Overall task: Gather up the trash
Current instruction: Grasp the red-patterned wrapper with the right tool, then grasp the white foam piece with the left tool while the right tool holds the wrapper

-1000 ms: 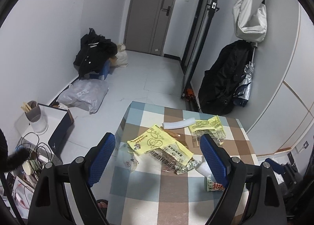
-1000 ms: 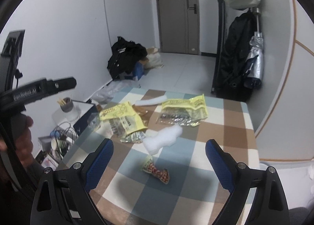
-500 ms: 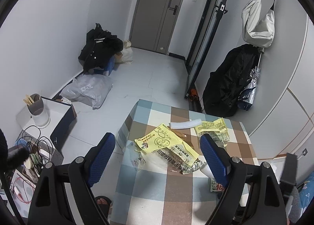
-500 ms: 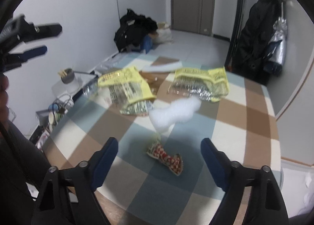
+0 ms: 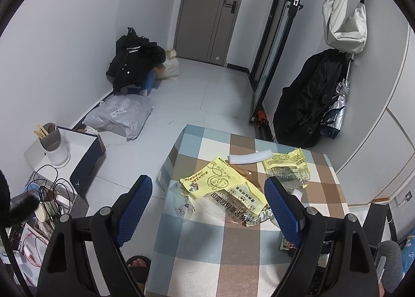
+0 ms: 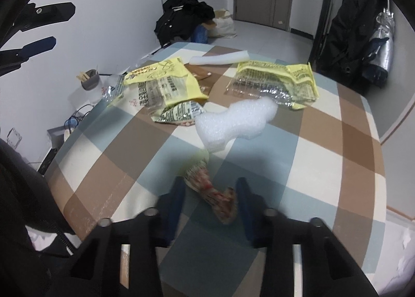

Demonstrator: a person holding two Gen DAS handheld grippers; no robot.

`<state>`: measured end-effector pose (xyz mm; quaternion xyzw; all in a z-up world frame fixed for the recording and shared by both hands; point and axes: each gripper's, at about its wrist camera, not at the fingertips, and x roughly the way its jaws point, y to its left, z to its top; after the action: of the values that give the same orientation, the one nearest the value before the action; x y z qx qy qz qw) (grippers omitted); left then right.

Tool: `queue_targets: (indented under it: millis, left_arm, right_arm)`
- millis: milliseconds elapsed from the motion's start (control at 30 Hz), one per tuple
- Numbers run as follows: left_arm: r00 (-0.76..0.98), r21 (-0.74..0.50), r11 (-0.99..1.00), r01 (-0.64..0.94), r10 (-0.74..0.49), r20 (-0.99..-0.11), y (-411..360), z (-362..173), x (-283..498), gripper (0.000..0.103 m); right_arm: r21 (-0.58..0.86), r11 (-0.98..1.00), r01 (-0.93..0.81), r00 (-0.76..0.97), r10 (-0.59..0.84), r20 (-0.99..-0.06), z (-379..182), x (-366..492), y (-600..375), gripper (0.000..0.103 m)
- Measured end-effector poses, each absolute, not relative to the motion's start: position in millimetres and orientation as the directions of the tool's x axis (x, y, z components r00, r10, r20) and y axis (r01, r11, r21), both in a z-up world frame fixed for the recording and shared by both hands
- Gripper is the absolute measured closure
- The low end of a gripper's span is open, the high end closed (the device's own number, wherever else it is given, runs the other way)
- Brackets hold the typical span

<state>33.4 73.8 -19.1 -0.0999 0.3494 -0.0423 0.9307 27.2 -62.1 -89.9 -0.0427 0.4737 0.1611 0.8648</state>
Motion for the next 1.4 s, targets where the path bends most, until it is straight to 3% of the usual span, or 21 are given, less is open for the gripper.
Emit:
queue_targets:
  millis: [267, 667, 967, 1400]
  left_arm:
    - [0.744, -0.197, 0.98, 0.018, -0.144, -0.653, 65.2, -21.1, 36.7, 0.017]
    - [0.714, -0.153, 0.987, 0.047, -0.14, -0.687, 43.2, -28.8, 44.5, 0.017]
    - [0.714, -0.065, 0.984, 0.165, -0.164, -0.681, 12.7, -20.7, 50.7, 0.017]
    - [0.528, 0.048, 0.912, 0.407, -0.192, -0.827, -69.7, -54.0, 80.0, 0.019]
  right_arm:
    - [0.108, 0.932, -0.345, 0.493, 0.278, -0.825, -88.1, 23.0, -63.8, 0.081]
    - [0.183, 0.937, -0.299, 0.526, 0.322, -0.788, -71.7, 17.5, -84.9, 0.082]
    - [0.197, 0.953, -0.231, 0.571, 0.296, -0.766, -64.7, 16.4, -118.4, 0.082]
    - [0.184, 0.97, -0.162, 0.667, 0.245, -0.704, -42.0, 12.3, -173.5, 0.082]
